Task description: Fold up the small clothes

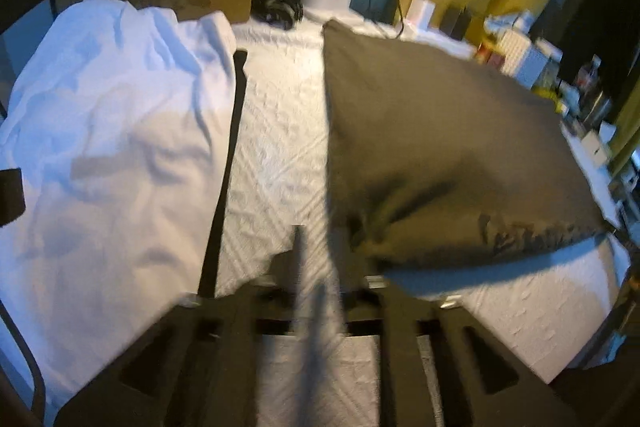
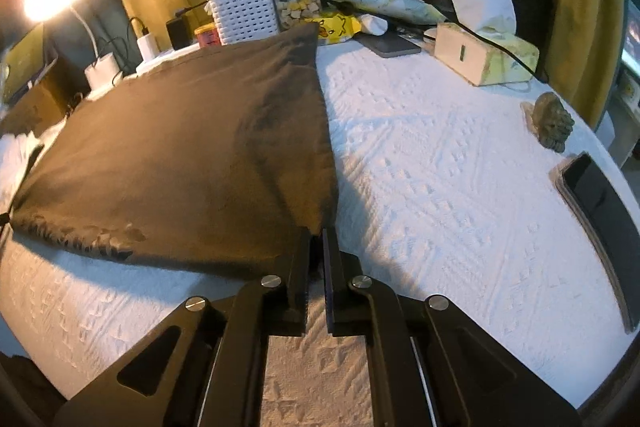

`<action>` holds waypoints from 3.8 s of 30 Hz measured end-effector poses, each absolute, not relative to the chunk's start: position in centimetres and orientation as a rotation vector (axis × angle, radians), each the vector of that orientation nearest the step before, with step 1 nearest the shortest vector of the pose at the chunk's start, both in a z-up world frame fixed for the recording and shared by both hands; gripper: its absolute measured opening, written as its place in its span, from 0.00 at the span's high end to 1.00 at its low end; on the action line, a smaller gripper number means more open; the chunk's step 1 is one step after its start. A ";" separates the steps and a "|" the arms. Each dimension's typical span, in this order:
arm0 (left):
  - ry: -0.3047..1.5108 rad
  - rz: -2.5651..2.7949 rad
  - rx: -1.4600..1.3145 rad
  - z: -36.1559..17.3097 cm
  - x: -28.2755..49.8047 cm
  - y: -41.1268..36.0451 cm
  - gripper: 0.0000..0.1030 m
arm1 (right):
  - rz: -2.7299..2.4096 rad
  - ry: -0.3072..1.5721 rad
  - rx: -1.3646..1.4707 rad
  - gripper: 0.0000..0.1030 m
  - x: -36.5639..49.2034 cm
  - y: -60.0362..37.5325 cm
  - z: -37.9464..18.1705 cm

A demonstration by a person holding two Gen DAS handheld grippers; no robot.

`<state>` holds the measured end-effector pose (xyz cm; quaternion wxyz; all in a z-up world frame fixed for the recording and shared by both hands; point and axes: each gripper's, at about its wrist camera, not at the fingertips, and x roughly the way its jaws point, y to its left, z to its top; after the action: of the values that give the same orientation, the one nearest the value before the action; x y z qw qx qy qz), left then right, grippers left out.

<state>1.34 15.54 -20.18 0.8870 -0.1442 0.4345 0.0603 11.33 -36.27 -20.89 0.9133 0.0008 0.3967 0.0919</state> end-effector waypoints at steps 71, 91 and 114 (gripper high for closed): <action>0.910 0.059 -0.163 -19.6 -3.7 10.1 0.95 | 0.035 0.784 -0.006 0.96 0.2 -41.4 -20.6; 0.918 0.027 -0.230 -20.3 4.0 8.9 0.36 | 0.019 0.802 0.016 0.40 4.1 -40.7 -19.2; 0.827 -0.078 -0.202 -18.5 6.0 9.5 0.23 | 0.013 0.920 0.180 0.17 1.5 -36.8 -20.3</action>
<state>6.00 9.49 -18.53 0.9100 -0.0979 0.4011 -0.0377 1.46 -36.85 -20.35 0.8921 0.0865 0.4435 0.0061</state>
